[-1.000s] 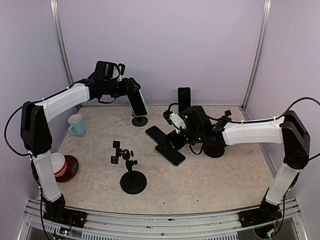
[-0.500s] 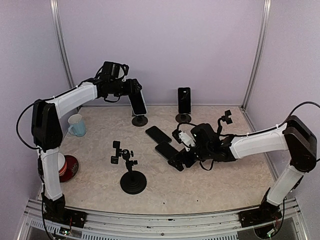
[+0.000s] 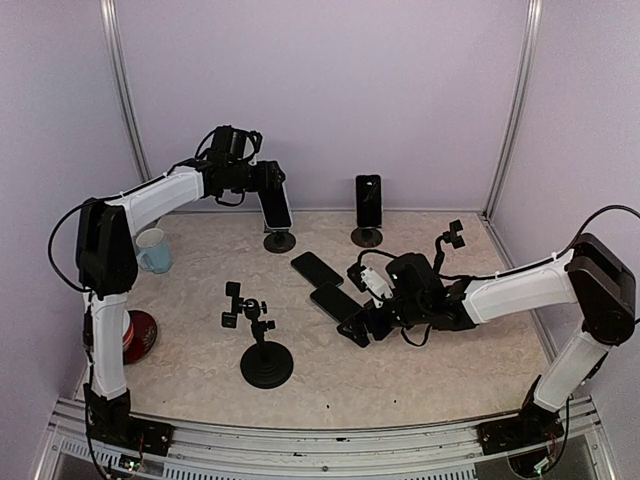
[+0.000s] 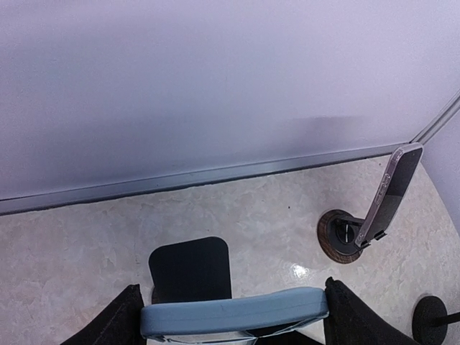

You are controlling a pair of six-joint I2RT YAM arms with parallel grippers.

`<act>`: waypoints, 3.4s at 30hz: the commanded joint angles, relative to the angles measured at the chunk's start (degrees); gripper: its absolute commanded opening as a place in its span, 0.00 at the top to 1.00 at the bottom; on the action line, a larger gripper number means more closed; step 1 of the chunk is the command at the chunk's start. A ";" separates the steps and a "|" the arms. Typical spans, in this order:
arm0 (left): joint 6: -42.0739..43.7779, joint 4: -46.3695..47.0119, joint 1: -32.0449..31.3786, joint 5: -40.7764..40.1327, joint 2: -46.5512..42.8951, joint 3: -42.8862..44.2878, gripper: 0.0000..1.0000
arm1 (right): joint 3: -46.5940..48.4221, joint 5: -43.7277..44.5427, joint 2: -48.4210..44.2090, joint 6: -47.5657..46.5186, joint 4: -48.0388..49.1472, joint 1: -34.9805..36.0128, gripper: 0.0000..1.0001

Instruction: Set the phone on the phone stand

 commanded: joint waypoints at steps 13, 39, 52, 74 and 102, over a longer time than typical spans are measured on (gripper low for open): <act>2.39 6.72 0.87 -2.00 2.83 4.67 0.52 | 1.09 -1.79 2.26 0.82 2.93 0.53 0.00; 3.75 4.41 -0.04 -5.53 6.42 7.20 0.52 | 0.35 -0.76 1.89 0.91 3.39 0.50 0.00; 2.02 2.59 -0.44 -7.67 7.66 7.30 0.52 | 0.08 -0.14 2.03 0.94 3.50 0.53 0.00; 0.15 1.64 -0.56 -7.39 10.41 8.64 0.49 | -0.05 0.95 1.83 0.70 3.21 0.54 0.00; -0.20 5.08 -0.05 -5.32 12.79 8.63 0.33 | 0.26 1.59 1.94 0.38 2.32 0.50 0.00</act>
